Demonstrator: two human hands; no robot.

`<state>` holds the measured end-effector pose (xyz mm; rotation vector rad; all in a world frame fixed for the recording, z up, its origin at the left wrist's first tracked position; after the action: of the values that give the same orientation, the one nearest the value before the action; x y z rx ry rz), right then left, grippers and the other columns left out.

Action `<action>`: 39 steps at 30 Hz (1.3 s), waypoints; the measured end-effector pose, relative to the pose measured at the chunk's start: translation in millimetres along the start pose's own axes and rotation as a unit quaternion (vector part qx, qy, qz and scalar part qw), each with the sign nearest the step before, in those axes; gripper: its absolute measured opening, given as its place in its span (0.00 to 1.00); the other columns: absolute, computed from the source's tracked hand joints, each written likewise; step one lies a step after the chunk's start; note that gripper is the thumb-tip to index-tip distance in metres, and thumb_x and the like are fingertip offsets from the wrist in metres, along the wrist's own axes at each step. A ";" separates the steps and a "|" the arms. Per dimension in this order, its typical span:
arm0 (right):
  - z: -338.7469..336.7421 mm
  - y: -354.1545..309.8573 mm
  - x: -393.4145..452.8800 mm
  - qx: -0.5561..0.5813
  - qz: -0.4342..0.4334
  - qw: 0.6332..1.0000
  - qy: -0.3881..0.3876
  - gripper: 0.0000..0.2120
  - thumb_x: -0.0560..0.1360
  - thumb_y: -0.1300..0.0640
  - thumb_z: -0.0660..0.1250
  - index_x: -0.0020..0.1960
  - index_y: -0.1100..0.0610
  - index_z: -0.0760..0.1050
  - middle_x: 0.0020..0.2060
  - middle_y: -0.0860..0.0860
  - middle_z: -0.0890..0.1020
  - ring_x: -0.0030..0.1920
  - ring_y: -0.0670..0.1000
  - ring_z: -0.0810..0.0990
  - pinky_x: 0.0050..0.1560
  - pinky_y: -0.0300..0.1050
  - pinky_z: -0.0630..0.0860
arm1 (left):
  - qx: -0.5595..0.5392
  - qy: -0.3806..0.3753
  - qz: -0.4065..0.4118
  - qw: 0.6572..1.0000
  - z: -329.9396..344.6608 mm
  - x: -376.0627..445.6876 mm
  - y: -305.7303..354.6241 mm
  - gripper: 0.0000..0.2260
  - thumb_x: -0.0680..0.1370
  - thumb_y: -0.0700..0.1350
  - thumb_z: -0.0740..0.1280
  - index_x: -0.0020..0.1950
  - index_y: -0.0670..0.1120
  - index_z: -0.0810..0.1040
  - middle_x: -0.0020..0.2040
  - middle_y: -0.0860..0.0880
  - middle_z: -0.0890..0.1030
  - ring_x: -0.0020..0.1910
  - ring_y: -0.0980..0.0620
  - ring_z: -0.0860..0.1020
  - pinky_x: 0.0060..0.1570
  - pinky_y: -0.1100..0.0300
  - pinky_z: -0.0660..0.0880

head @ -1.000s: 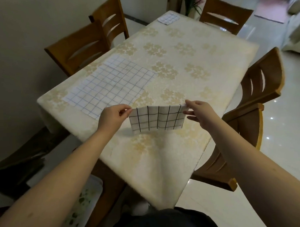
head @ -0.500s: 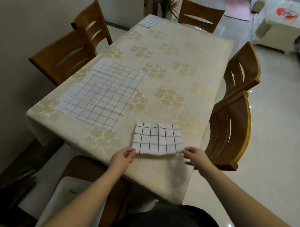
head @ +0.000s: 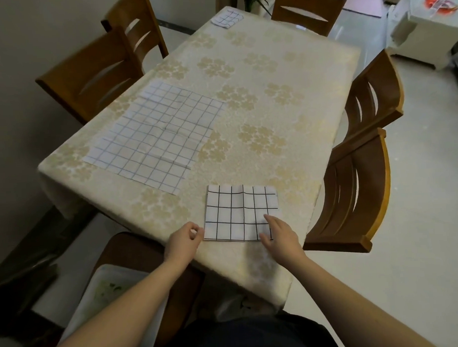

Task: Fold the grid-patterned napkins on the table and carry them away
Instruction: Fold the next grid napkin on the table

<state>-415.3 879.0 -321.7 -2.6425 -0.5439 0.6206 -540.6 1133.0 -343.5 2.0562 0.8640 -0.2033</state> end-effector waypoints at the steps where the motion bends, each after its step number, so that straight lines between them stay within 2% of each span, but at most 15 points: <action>1: 0.6 -8.4 3.5 -0.022 -0.020 1.000 0.002 0.29 0.80 0.45 0.59 0.78 0.50 0.56 0.76 0.49 0.62 0.76 0.51 0.59 0.72 0.51 0.59 | 0.064 0.028 0.040 0.997 -8.3 0.8 11.8 0.08 0.80 0.53 0.64 0.53 0.50 0.77 0.43 0.52 0.79 0.40 0.54 0.78 0.35 0.60 0.72; 2: 1.8 -16.8 7.0 -0.045 -0.042 0.998 0.003 0.29 0.81 0.45 0.58 0.79 0.50 0.54 0.77 0.49 0.59 0.77 0.51 0.56 0.73 0.50 0.57 | 0.115 0.049 0.088 0.988 -11.2 3.7 23.7 0.10 0.79 0.53 0.64 0.57 0.50 0.76 0.48 0.52 0.79 0.45 0.53 0.78 0.38 0.60 0.71; 4: 6.8 -33.7 14.8 -0.093 -0.092 0.991 -0.002 0.30 0.81 0.44 0.55 0.79 0.50 0.50 0.79 0.49 0.54 0.78 0.51 0.50 0.75 0.50 0.51 | 0.217 0.036 0.175 0.960 0.9 13.4 41.8 0.20 0.79 0.54 0.63 0.70 0.50 0.71 0.65 0.49 0.74 0.63 0.48 0.74 0.57 0.55 0.70; 6: 13.1 -47.5 24.2 -0.124 -0.133 0.983 -0.009 0.31 0.82 0.44 0.54 0.80 0.50 0.47 0.79 0.49 0.49 0.79 0.51 0.46 0.76 0.49 0.45 | 0.316 -0.008 0.212 0.925 20.8 26.3 46.5 0.30 0.80 0.59 0.58 0.79 0.50 0.56 0.79 0.50 0.57 0.78 0.48 0.56 0.73 0.51 0.55; 7: 17.0 -51.6 29.0 -0.136 -0.144 0.980 -0.018 0.31 0.82 0.44 0.53 0.80 0.50 0.46 0.80 0.48 0.47 0.79 0.51 0.44 0.76 0.49 0.42 | 0.356 -0.019 0.228 0.906 28.4 31.3 48.5 0.33 0.79 0.62 0.53 0.80 0.50 0.50 0.80 0.51 0.48 0.79 0.49 0.48 0.75 0.51 0.47; 9: 24.7 -56.8 39.2 -0.162 -0.163 0.973 -0.036 0.32 0.82 0.43 0.51 0.80 0.51 0.43 0.79 0.48 0.44 0.79 0.50 0.41 0.75 0.49 0.38 | 0.399 -0.017 0.254 0.881 36.8 39.9 55.0 0.35 0.77 0.65 0.42 0.80 0.49 0.45 0.80 0.51 0.42 0.79 0.51 0.41 0.74 0.52 0.38; 11: 30.8 -59.5 47.9 -0.179 -0.183 0.965 -0.048 0.32 0.81 0.42 0.49 0.80 0.52 0.43 0.79 0.49 0.44 0.79 0.51 0.42 0.76 0.51 0.41 | 0.417 -0.015 0.253 0.873 40.4 48.6 57.3 0.34 0.77 0.64 0.38 0.80 0.49 0.44 0.80 0.51 0.41 0.78 0.52 0.40 0.74 0.52 0.36; 14: 34.7 -61.3 57.9 -0.188 -0.208 0.959 -0.041 0.33 0.78 0.41 0.50 0.79 0.56 0.55 0.78 0.53 0.56 0.77 0.54 0.56 0.74 0.56 0.55 | 0.434 -0.011 0.236 0.869 42.4 58.6 54.8 0.35 0.78 0.65 0.40 0.80 0.47 0.45 0.80 0.50 0.44 0.78 0.52 0.42 0.73 0.52 0.36; 17: 44.4 -59.7 64.8 -0.187 -0.221 0.956 -0.049 0.34 0.77 0.40 0.53 0.78 0.56 0.58 0.77 0.53 0.60 0.76 0.54 0.60 0.72 0.55 0.57 | 0.454 -0.036 0.214 0.864 48.3 64.2 44.4 0.38 0.77 0.68 0.43 0.80 0.46 0.49 0.80 0.48 0.48 0.78 0.52 0.43 0.73 0.52 0.37; 20: 49.3 -51.7 68.0 -0.184 -0.223 0.956 -0.050 0.34 0.78 0.40 0.54 0.78 0.55 0.56 0.77 0.52 0.58 0.77 0.54 0.57 0.75 0.54 0.56 | 0.461 -0.051 0.194 0.864 49.7 66.8 38.8 0.40 0.75 0.70 0.48 0.79 0.45 0.57 0.79 0.45 0.58 0.77 0.49 0.52 0.73 0.50 0.47; 22: 50.5 -42.8 67.7 -0.176 -0.220 0.958 -0.054 0.34 0.79 0.39 0.53 0.79 0.54 0.55 0.78 0.52 0.56 0.77 0.54 0.56 0.76 0.54 0.52 | 0.459 -0.055 0.197 0.864 51.4 67.4 39.5 0.41 0.74 0.71 0.49 0.79 0.45 0.54 0.79 0.44 0.58 0.77 0.47 0.52 0.72 0.48 0.50; 26: 48.2 -29.4 68.2 -0.167 -0.210 0.962 -0.056 0.34 0.79 0.34 0.49 0.80 0.50 0.49 0.79 0.52 0.50 0.78 0.54 0.47 0.75 0.53 0.41 | 0.455 -0.060 0.197 0.866 52.6 68.9 38.2 0.42 0.74 0.72 0.48 0.80 0.47 0.47 0.80 0.43 0.51 0.78 0.47 0.46 0.73 0.48 0.46; 30: 41.2 -15.3 66.6 -0.164 -0.194 0.966 -0.043 0.35 0.79 0.32 0.45 0.80 0.48 0.44 0.79 0.50 0.44 0.79 0.52 0.41 0.75 0.52 0.38 | 0.474 -0.063 0.212 0.852 55.3 68.4 36.8 0.43 0.74 0.73 0.48 0.80 0.50 0.38 0.79 0.45 0.35 0.77 0.48 0.35 0.74 0.48 0.38; 34: 33.0 6.0 63.9 -0.162 -0.158 0.974 -0.028 0.36 0.79 0.31 0.43 0.80 0.48 0.41 0.79 0.51 0.42 0.78 0.52 0.39 0.75 0.54 0.39 | 0.463 -0.054 0.213 0.859 53.3 69.6 37.3 0.44 0.73 0.74 0.49 0.80 0.50 0.43 0.79 0.46 0.35 0.78 0.48 0.36 0.74 0.49 0.37; 39: 24.6 27.8 60.4 -0.161 -0.126 0.979 -0.019 0.35 0.79 0.31 0.42 0.80 0.48 0.41 0.79 0.51 0.42 0.78 0.52 0.38 0.75 0.55 0.39 | 0.463 -0.054 0.213 0.859 51.3 69.1 38.9 0.44 0.73 0.75 0.48 0.80 0.50 0.41 0.79 0.46 0.35 0.77 0.49 0.35 0.73 0.51 0.34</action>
<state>-369.4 888.5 -374.9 -2.7918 -1.0515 0.5446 -455.3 1113.1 -379.0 3.0273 0.1861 -0.5636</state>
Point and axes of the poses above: each hand's wrist, its own x-axis towards the middle knuckle, its own z-axis out of the palm, y = z × x, the point moved 10 cm from there along x, towards the middle knuckle
